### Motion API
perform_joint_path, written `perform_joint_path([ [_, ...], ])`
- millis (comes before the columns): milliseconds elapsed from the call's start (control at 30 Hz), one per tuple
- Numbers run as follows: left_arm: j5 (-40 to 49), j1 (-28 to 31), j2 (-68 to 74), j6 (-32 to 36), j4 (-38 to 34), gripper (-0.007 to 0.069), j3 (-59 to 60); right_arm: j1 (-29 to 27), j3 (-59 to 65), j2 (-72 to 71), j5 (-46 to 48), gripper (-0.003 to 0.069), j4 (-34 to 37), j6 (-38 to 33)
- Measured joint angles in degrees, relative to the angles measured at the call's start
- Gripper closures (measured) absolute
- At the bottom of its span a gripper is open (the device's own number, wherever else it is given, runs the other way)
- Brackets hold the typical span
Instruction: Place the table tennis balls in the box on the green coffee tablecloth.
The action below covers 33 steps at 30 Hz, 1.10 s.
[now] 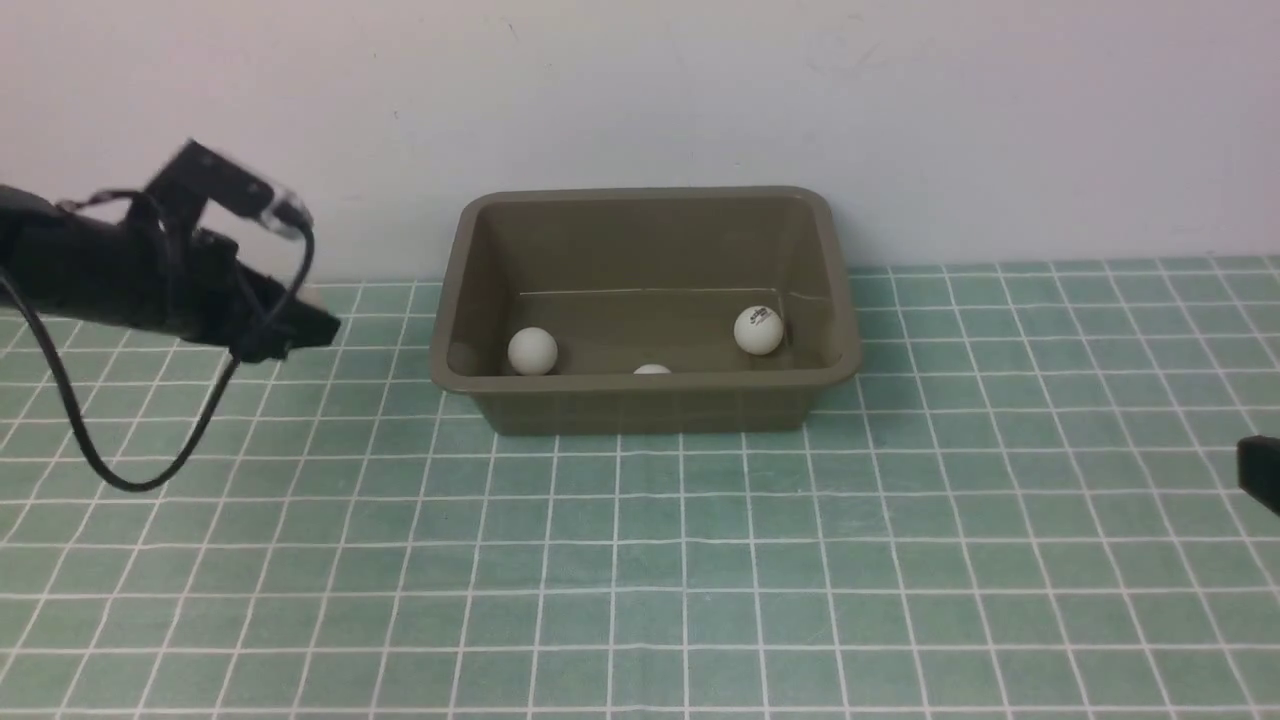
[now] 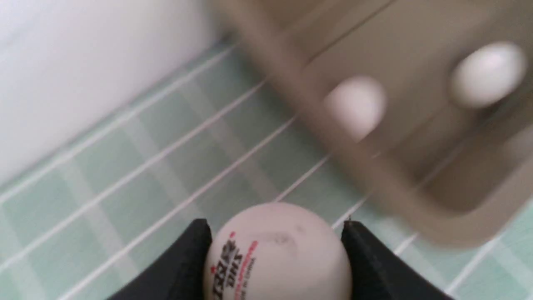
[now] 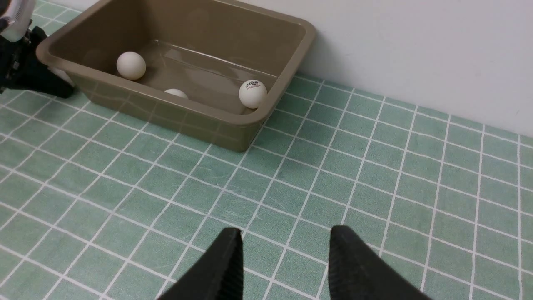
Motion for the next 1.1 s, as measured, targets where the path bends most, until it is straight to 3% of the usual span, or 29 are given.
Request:
perform_joint_path([
  [300, 4.27, -5.82, 2.41, 6.11, -8.21, 0.0279, -3.10, 0.00, 0.00, 0.00, 0.00, 0.0386, 0.00, 0.00],
  [567, 0.97, -13.77, 8.77, 8.28, -3.87, 0.0278, -8.15, 0.00, 0.00, 0.00, 1.44, 0.0386, 0.00, 0.00],
  [667, 0.84, -14.97, 8.76, 8.21, -3.40, 0.0213, -8.27, 0.00, 0.00, 0.00, 1.45, 0.0386, 0.00, 0.00],
  [833, -0.86, -14.72, 6.23, 0.74, -1.12, 0.0123, -8.27, 0.00, 0.00, 0.00, 1.36, 0.0386, -1.48, 0.00],
  [1100, -3.85, -12.61, -5.43, -16.45, 14.11, 0.0114, -8.27, 0.00, -3.32, -2.18, -0.41, 0.0386, -5.54, 0.00],
])
